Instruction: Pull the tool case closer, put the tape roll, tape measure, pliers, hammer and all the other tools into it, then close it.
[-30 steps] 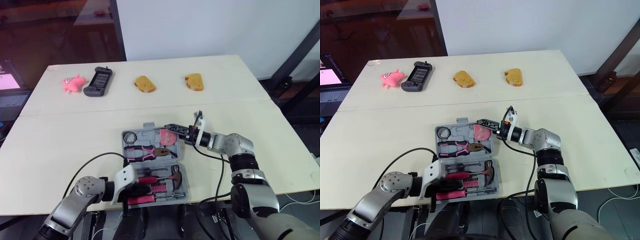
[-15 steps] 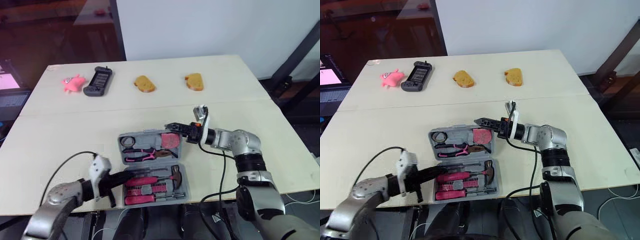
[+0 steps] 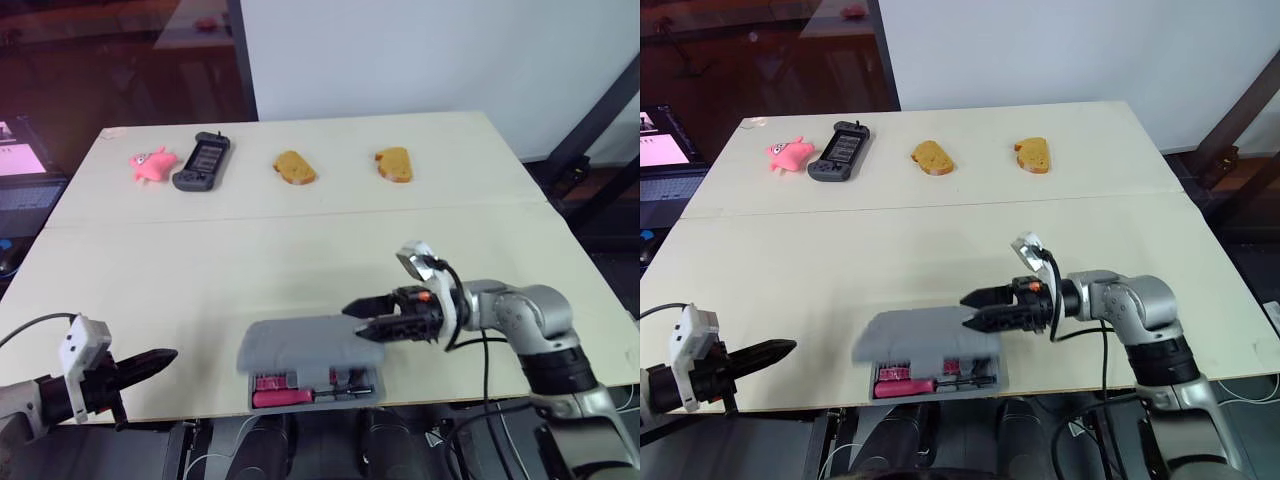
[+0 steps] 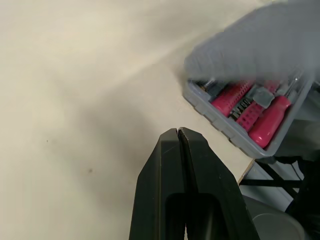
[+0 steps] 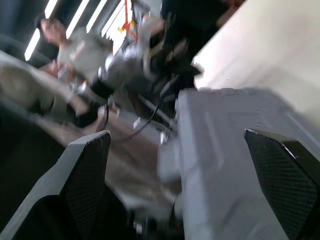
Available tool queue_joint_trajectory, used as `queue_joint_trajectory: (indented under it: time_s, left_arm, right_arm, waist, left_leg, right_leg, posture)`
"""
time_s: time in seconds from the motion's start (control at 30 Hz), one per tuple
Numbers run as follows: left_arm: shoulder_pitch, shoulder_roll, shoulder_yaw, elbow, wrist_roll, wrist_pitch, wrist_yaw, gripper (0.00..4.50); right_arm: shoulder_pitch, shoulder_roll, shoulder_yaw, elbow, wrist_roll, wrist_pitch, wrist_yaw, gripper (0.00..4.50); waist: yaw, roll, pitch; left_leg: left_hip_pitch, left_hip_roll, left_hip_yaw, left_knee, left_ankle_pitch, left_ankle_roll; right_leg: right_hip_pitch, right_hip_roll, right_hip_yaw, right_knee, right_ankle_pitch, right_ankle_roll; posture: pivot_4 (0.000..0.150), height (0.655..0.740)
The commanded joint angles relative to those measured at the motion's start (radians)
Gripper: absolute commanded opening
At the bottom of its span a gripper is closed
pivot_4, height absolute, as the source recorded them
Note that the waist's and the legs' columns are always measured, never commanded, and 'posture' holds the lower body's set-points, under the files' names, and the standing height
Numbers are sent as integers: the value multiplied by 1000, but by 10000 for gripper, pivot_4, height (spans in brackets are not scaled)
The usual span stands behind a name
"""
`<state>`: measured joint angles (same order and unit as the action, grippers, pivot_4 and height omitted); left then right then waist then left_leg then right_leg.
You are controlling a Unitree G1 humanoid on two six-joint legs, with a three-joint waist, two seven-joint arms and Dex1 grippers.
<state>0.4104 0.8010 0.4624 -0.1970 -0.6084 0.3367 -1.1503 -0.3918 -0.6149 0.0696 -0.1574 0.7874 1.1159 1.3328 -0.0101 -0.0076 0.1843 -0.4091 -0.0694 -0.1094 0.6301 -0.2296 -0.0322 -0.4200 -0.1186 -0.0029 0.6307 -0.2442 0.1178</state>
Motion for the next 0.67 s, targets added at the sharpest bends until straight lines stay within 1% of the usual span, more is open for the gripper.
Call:
queue_joint_trajectory:
  time_s: [0.03, 0.13, 0.27, 0.37, 0.5, 0.67]
  left_arm:
    - [-38, 13, 13, 5, 25, -41, 0, 0]
    - [-48, 16, -2, 10, 52, -68, -15, 0]
    - [-46, 19, 8, 8, 94, -124, -15, 0]
    - [-42, 43, 19, 20, 106, -116, -25, 0]
    - [-64, 65, 50, 51, 102, -127, -28, 0]
    - [-107, 92, 84, 118, 133, -154, -11, 0]
  right_arm:
    - [33, -45, -64, -99, 60, -20, -5, 44777]
    - [74, -83, -120, -144, 58, -69, -34, 44777]
    - [177, -178, -218, -215, -1, -229, -29, 44777]
    - [232, -237, -304, -223, -12, -308, -20, 44777]
    - [317, -257, -392, -203, -94, -480, -43, 44777]
    - [384, -234, -448, -165, -151, -625, -79, 44777]
  waist:
    - [0, 0, 0]
    - [1, 0, 0]
    - [3, 0, 0]
    - [4, -1, 0]
    - [5, -1, 0]
    - [6, -1, 0]
  left_leg:
    - [0, 0, 0, 0, 0, 0]
    - [0, 0, 0, 0, 0, 0]
    - [0, 0, 1, -1, 0, 0]
    - [0, 0, 1, 0, 0, 0]
    - [0, 1, 1, 0, 0, 0]
    - [0, 1, 1, 0, 0, 1]
  right_leg:
    - [0, 0, 0, 0, 0, 0]
    - [0, 0, 0, 0, 0, 0]
    - [0, -1, 0, -1, 0, 0]
    - [0, 0, 0, -1, 0, 0]
    - [0, 0, 0, -1, 0, 0]
    - [0, 0, 0, -1, 0, 0]
  posture:
    - [1500, 7400]
    - [1500, 7400]
    - [1500, 7400]
    - [1500, 7400]
    - [1500, 7400]
    - [1500, 7400]
